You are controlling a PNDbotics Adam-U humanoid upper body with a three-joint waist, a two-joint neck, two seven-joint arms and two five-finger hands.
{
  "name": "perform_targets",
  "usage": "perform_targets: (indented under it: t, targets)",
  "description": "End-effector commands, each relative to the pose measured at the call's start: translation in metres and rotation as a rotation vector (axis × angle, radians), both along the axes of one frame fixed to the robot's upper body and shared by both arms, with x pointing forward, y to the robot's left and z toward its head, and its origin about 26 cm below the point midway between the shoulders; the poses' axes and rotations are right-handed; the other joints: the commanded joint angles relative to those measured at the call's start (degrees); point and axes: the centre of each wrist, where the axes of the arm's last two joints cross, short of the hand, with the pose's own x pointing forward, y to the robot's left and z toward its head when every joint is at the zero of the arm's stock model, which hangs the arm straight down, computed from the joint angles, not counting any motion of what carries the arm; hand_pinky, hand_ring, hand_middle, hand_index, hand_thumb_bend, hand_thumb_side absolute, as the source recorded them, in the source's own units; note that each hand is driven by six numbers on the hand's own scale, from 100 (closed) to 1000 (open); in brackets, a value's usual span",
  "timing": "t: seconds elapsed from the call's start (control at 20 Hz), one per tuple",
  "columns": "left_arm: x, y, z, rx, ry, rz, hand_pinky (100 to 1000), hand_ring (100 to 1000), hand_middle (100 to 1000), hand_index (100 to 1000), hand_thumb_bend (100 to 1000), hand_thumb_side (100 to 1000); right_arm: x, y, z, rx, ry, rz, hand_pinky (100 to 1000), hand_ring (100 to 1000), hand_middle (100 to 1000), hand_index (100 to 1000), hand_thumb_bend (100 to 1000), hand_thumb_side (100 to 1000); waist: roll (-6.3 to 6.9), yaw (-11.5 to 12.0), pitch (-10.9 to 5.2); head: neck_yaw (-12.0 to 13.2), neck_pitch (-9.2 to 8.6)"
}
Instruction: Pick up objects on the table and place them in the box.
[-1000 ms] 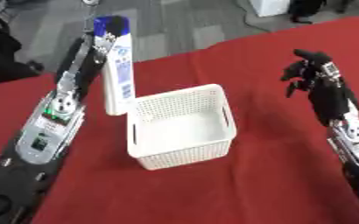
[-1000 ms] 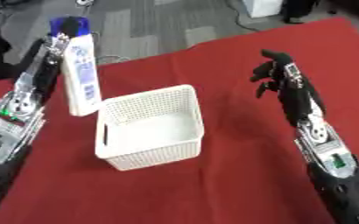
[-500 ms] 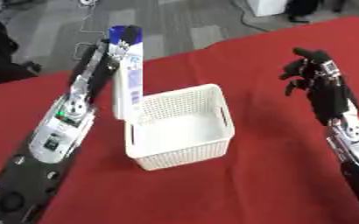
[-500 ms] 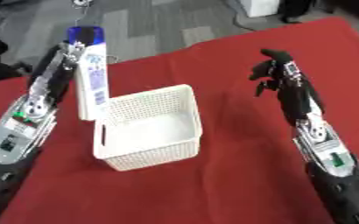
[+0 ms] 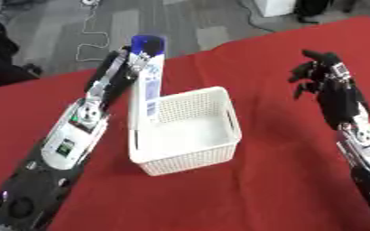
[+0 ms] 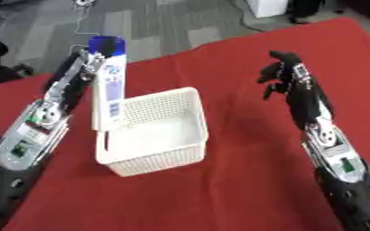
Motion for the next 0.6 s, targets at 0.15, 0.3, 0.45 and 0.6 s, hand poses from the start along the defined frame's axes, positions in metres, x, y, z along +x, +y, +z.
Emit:
perform_targets:
  t: [0.15, 0.3, 0.45, 0.6]
  targets:
    - [-0.0029, -0.0044, 0.0175, 0.022, -0.053, -0.046, 100, 100, 100, 335, 339, 1000, 0.0017, -0.0022, 0.009, 0.003, -0.021, -0.003, 349, 580, 579, 886, 226, 1000, -0.3, 0.0, -1.03, 0.6, -0.21]
    - [-0.0052, -0.004, 0.0196, 0.053, -0.066, -0.068, 100, 100, 100, 439, 328, 1000, 0.0016, -0.0029, 0.009, 0.005, -0.02, -0.006, 348, 579, 579, 886, 225, 1000, -0.25, 0.07, -1.08, 0.53, -0.21]
    - [-0.0068, -0.0019, 0.0229, 0.097, -0.094, -0.079, 100, 110, 278, 598, 377, 1000, 0.0013, -0.0034, 0.0087, 0.008, -0.018, -0.01, 347, 578, 578, 886, 226, 1000, -0.23, 0.13, -1.13, 0.58, -0.21]
    - [-0.0064, 0.0015, 0.0239, 0.135, -0.128, -0.061, 183, 235, 395, 650, 389, 1000, 0.0011, -0.0037, 0.0079, 0.02, -0.011, -0.013, 343, 574, 574, 887, 228, 1000, -0.24, 0.18, -1.16, 0.55, -0.21]
